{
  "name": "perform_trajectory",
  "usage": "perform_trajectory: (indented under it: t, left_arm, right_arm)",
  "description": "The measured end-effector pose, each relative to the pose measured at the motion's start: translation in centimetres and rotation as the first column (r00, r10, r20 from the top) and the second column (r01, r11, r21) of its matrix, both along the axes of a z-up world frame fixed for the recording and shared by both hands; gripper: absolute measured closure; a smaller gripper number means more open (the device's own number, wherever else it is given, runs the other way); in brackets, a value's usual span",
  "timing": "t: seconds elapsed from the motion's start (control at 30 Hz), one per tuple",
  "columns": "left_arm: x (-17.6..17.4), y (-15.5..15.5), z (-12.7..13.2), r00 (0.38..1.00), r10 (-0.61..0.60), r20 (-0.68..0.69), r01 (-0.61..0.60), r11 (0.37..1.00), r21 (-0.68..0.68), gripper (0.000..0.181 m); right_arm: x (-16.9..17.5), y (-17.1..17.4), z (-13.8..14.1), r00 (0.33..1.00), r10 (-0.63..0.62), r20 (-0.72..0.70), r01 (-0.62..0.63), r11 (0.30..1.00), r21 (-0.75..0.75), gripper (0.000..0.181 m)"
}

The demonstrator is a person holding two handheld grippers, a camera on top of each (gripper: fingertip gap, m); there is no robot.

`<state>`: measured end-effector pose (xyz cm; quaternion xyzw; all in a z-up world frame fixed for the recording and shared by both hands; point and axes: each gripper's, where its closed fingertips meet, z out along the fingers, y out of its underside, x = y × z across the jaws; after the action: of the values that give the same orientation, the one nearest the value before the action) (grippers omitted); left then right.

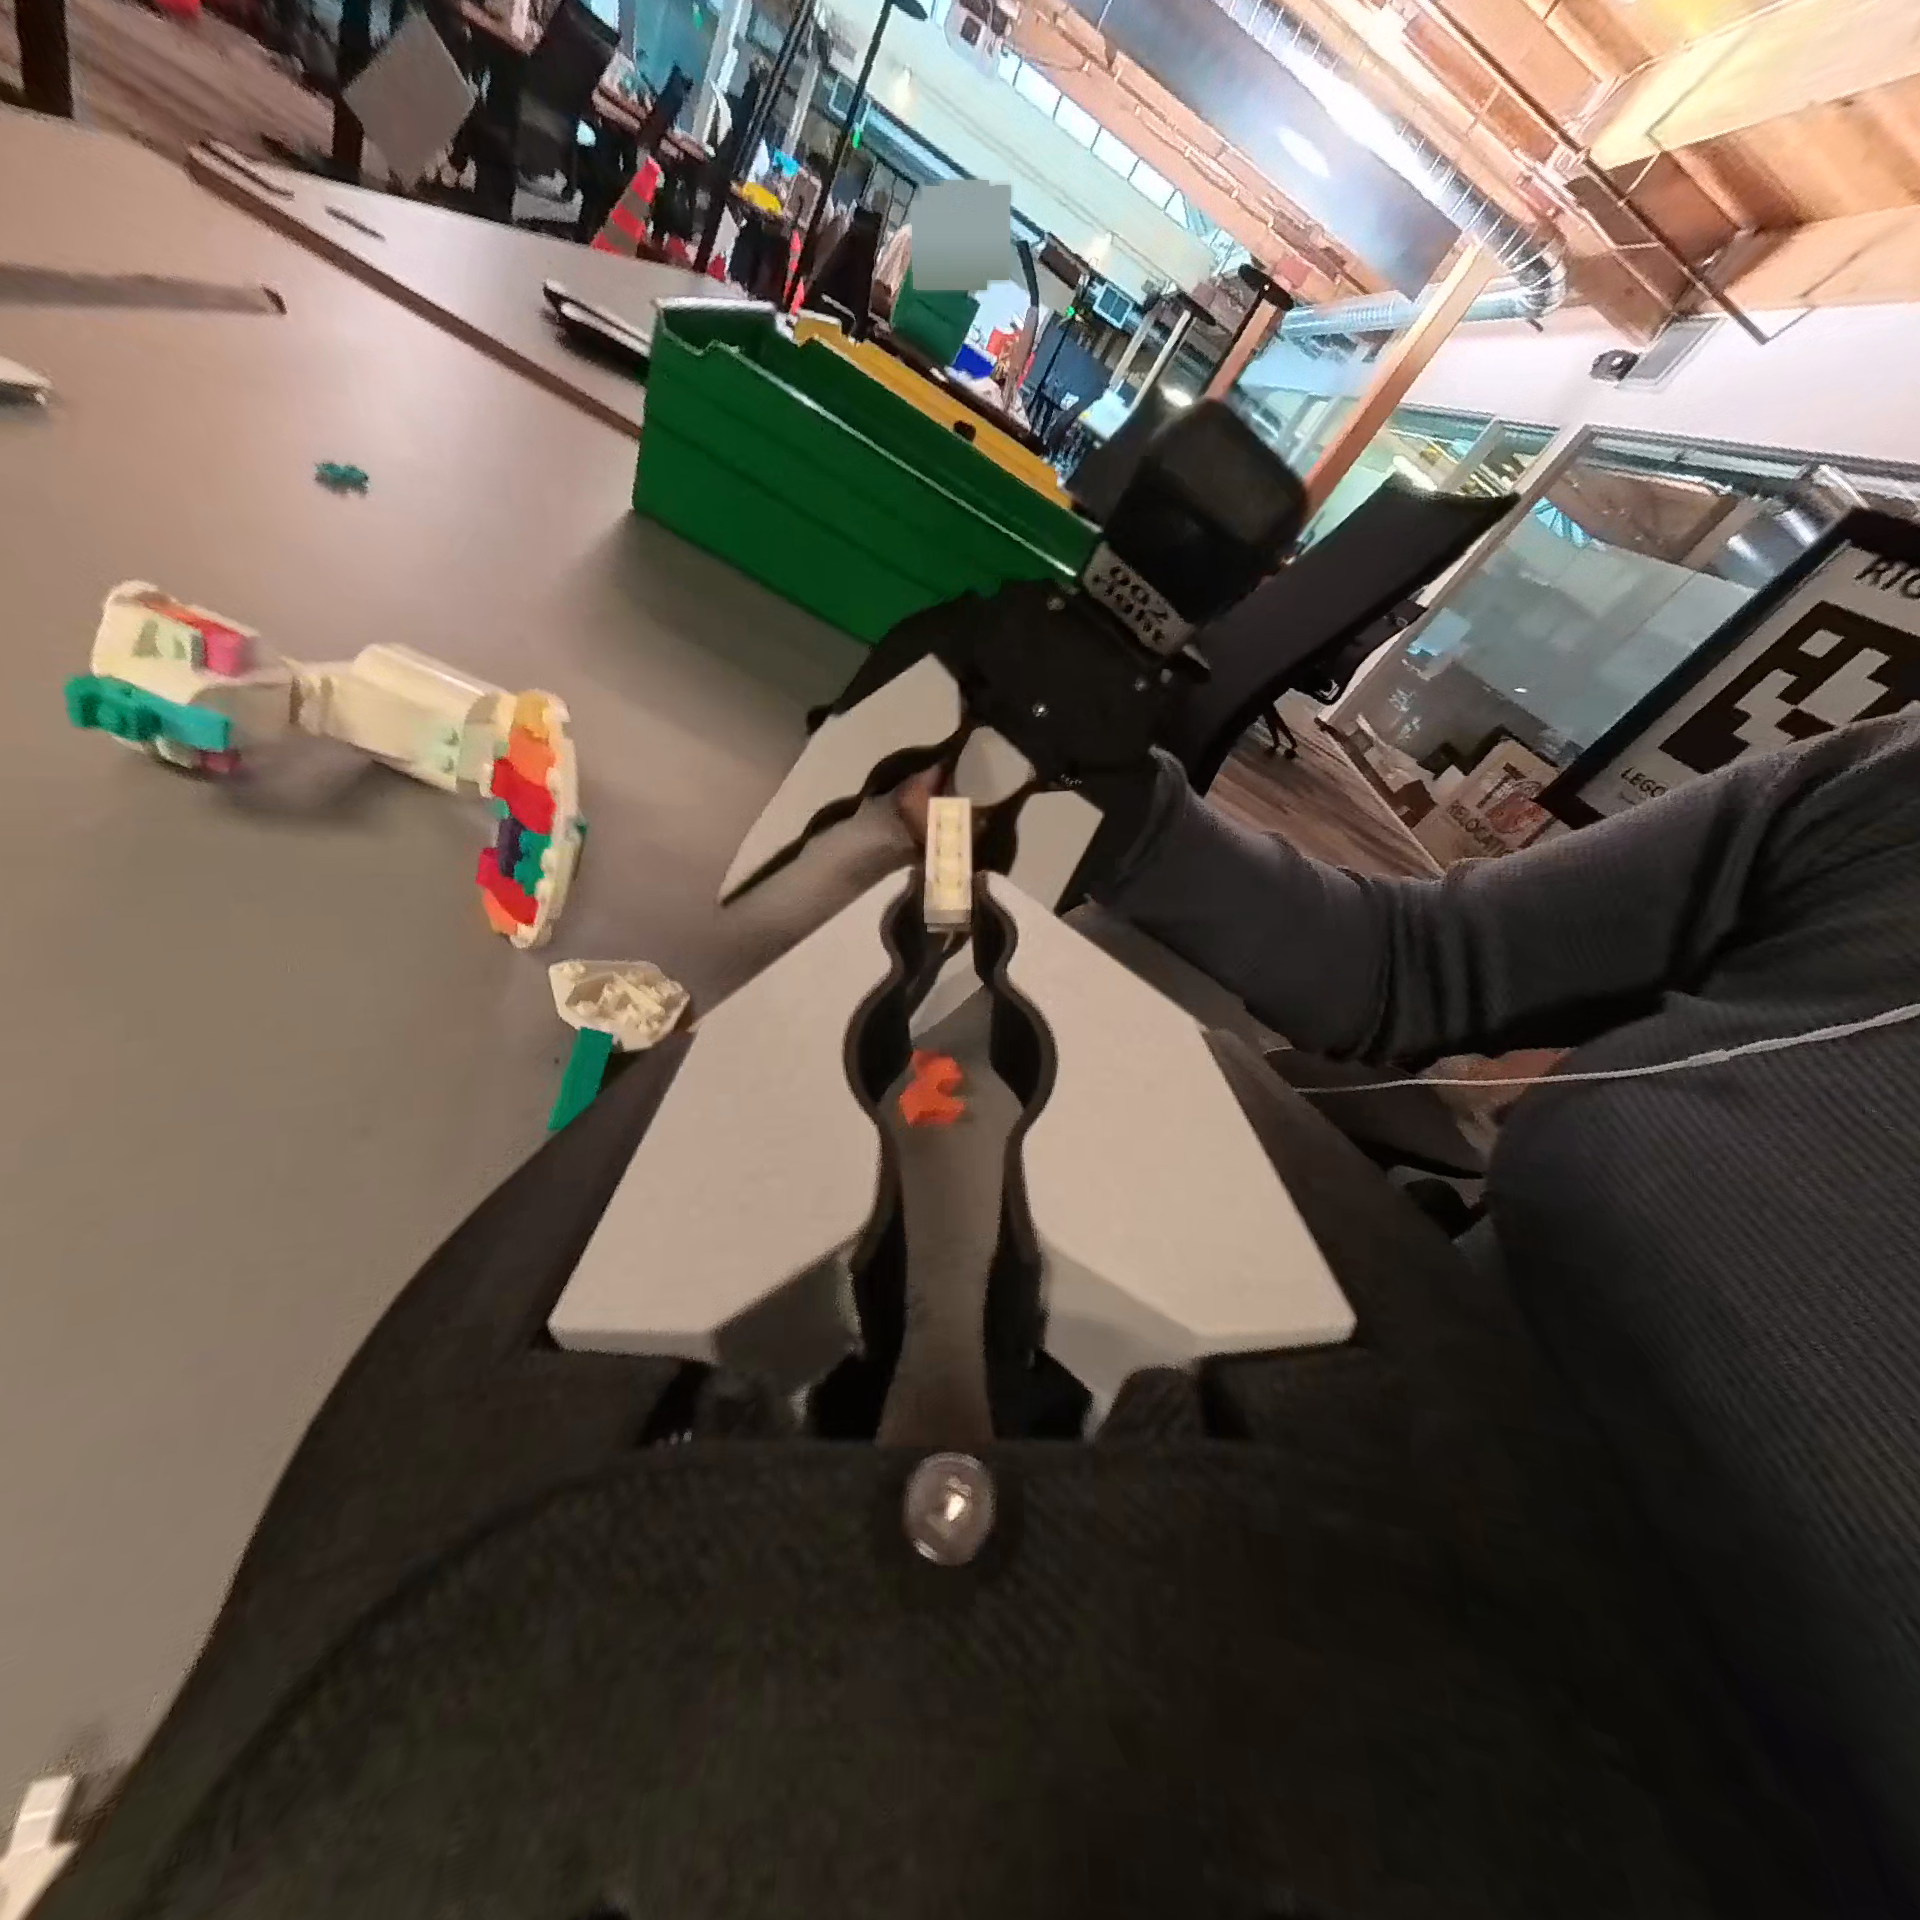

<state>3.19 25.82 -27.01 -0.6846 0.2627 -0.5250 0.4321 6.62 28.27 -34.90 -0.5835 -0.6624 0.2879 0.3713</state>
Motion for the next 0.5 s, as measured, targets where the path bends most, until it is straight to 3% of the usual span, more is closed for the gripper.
perform_trajectory:
  t: [0.07, 0.13, 0.27, 0.4, 0.47, 0.5]
  left_arm:
    - [0.0, 0.2, -0.6, 1.0, 0.003, -0.02, -0.004, 0.999, -0.034, 0.175]
    - [0.1, 0.2, -1.3, 0.999, 0.002, -0.044, -0.005, 0.997, -0.076, 0.175]
    - [0.7, -0.1, -3.3, 0.988, -0.028, -0.152, 0.007, 0.991, -0.132, 0.175]
    - [1.9, -0.9, -4.2, 0.978, -0.092, -0.185, 0.062, 0.984, -0.165, 0.175]
    - [2.2, -1.2, -4.6, 0.974, -0.116, -0.197, 0.081, 0.981, -0.177, 0.174]
    - [2.4, -1.4, -4.7, 0.971, -0.126, -0.201, 0.09, 0.979, -0.181, 0.174]
  right_arm:
    - [0.0, 0.3, 0.1, 1.0, -0.008, 0.01, 0.007, 0.996, 0.084, 0.112]
    - [-0.3, 0.5, 1.0, 1.0, -0.001, -0.015, 0.005, 0.974, 0.227, 0.116]
    - [-1.4, -1.0, 3.9, 0.989, 0.099, -0.107, -0.019, 0.818, 0.575, 0.152]
    - [-2.0, -1.6, 3.3, 0.993, 0.112, -0.026, -0.064, 0.728, 0.683, 0.159]
    - [-2.2, -2.1, 3.1, 0.991, 0.137, -0.002, -0.096, 0.7, 0.708, 0.178]
    - [-2.1, -2.3, 3.0, 0.989, 0.145, 0.013, -0.109, 0.677, 0.728, 0.179]
